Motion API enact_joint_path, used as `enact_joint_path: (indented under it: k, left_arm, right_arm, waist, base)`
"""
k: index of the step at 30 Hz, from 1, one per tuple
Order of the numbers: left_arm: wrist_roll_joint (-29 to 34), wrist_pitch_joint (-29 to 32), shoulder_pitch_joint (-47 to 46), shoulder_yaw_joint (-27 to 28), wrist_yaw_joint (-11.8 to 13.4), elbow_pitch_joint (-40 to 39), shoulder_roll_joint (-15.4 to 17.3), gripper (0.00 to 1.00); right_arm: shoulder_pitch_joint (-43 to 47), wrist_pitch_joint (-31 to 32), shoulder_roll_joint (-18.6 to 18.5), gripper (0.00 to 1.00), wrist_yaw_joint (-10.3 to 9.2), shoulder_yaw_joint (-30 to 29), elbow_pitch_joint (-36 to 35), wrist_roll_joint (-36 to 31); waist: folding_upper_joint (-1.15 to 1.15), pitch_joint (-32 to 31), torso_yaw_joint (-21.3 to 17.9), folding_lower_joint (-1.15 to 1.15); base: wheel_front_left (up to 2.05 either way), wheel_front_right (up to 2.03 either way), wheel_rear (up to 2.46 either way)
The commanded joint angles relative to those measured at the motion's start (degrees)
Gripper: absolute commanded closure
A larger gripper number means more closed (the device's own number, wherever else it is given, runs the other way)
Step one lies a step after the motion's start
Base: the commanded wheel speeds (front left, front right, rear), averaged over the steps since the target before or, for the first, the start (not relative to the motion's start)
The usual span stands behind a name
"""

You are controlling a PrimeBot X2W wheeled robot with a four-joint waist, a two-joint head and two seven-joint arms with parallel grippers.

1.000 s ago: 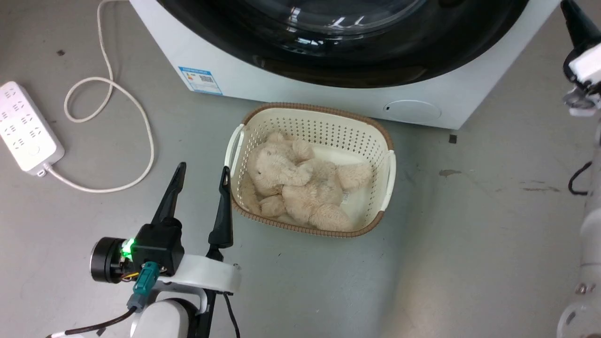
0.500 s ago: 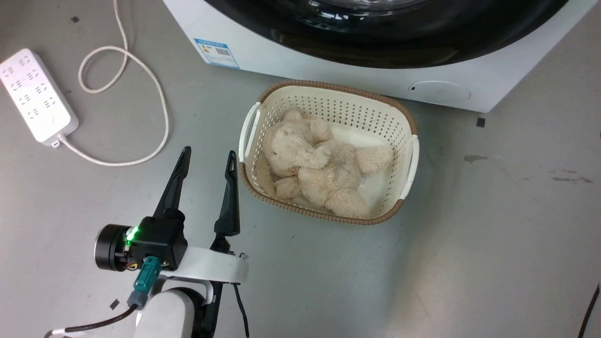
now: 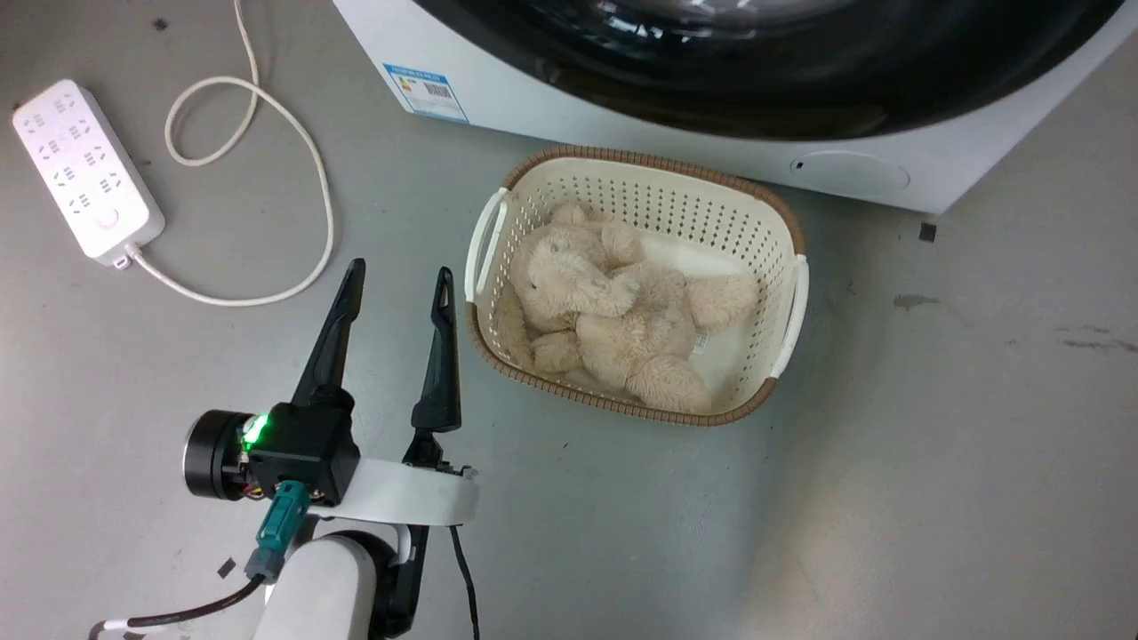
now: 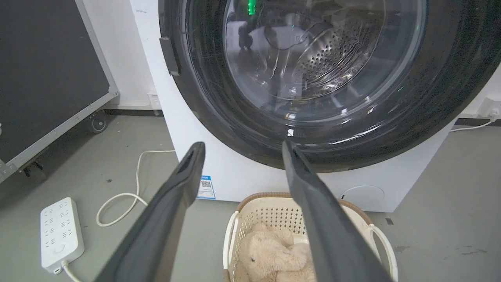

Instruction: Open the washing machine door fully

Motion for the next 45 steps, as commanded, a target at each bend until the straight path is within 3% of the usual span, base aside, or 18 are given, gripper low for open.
enact_joint_path:
  k: [1,8,15,24,28,33,40,45]
  left_arm:
    - [-0.4,-0.7,-0.7,-0.1,0.2,0.2,0.0,0.0]
    - [-0.3,-1.5,0.2,-0.3,0.1,1.4,0.0,0.0]
    - [-0.1,-2.4,2.7,-0.6,-0.5,3.7,0.0,0.0]
    - [-0.1,-2.5,6.0,-1.6,-1.3,5.8,0.0,0.0]
    - [-0.4,-2.5,6.9,-2.4,-1.4,6.4,0.0,0.0]
    - [-0.8,-2.5,8.1,-3.6,-1.7,7.3,0.0,0.0]
    - [-1.6,-2.5,9.6,-4.5,-1.4,7.8,0.0,0.0]
    - [-1.8,-2.5,10.2,-4.5,-1.1,8.0,0.0,0.0]
  right_arm:
    - [-0.8,1.4,0.7,1.0,0.08,-0.4,1.9,1.0]
    - [3.3,5.7,1.2,1.0,0.08,-1.9,3.1,3.9]
    - [9.3,12.8,5.4,1.0,0.08,-3.0,1.9,8.3]
    - [22.9,23.2,10.2,1.0,0.08,1.5,-7.4,12.6]
    - [27.0,26.7,10.3,1.0,0.08,9.0,-8.2,21.2]
    - [32.9,26.2,10.4,1.0,0.08,22.9,-12.5,33.7]
    - [41.9,20.6,10.4,1.0,0.08,40.6,-21.8,46.8]
    - [45.7,15.5,10.4,1.0,0.08,49.6,-26.4,51.3]
  waist:
    - [0.0,-0.7,-0.1,0.0]
    - [0.0,-4.7,-0.3,0.0]
    - [0.0,-9.3,-0.6,0.0]
    - [0.0,-14.4,-0.8,0.0]
    - [0.0,-15.9,-0.1,0.0]
    - [0.0,-17.4,1.0,0.0]
    - [0.0,-18.3,2.4,0.0]
    - [0.0,-18.5,3.3,0.0]
  base:
    - [0.0,0.0,0.0]
    - [0.0,0.0,0.0]
    - [0.0,0.0,0.0]
    - [0.0,0.0,0.0]
    - [0.0,0.0,0.0]
    - [0.0,0.0,0.0]
    - [0.0,0.0,0.0]
    - [0.0,0.0,0.0]
